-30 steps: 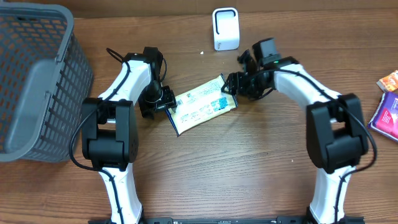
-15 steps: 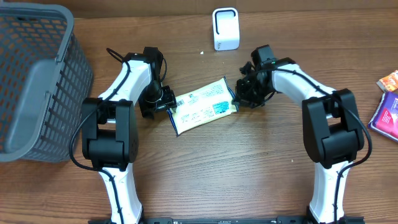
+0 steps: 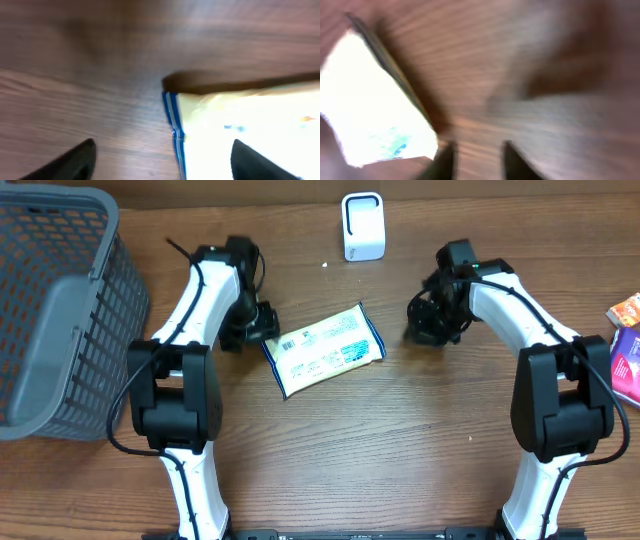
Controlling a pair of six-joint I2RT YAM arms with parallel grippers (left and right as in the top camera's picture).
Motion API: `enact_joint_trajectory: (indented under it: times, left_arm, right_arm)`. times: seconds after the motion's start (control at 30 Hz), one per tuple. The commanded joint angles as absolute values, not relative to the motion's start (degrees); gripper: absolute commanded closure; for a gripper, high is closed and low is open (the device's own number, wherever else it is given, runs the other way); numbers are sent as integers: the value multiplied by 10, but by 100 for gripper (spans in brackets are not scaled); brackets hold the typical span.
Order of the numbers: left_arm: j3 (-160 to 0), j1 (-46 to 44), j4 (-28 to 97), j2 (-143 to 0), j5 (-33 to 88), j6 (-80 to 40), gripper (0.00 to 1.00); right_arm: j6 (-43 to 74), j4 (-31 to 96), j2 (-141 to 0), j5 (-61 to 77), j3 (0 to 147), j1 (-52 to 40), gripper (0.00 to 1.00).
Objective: Scan the item barcode
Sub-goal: 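Grasp the snack packet's right end with the right gripper and lift it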
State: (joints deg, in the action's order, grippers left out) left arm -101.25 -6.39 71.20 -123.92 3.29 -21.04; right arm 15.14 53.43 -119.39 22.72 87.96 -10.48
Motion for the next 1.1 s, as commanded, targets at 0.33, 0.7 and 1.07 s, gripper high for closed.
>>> enact_joint_trajectory:
  times: [0.33,0.7,1.07]
  left_arm:
    - [-1051,-54,706,-1244,-34,-302,0]
    - [-1048,-30,719,-1244,-34,-309,0]
    - [-1042,-29,724,-1244,-34,-306,0]
  right_arm:
    - [87,388,-1215,253,882,-169,15]
    - [87,385,-1263,255,879,-197,32]
    - [105,391,-1271,252,879,-186,96]
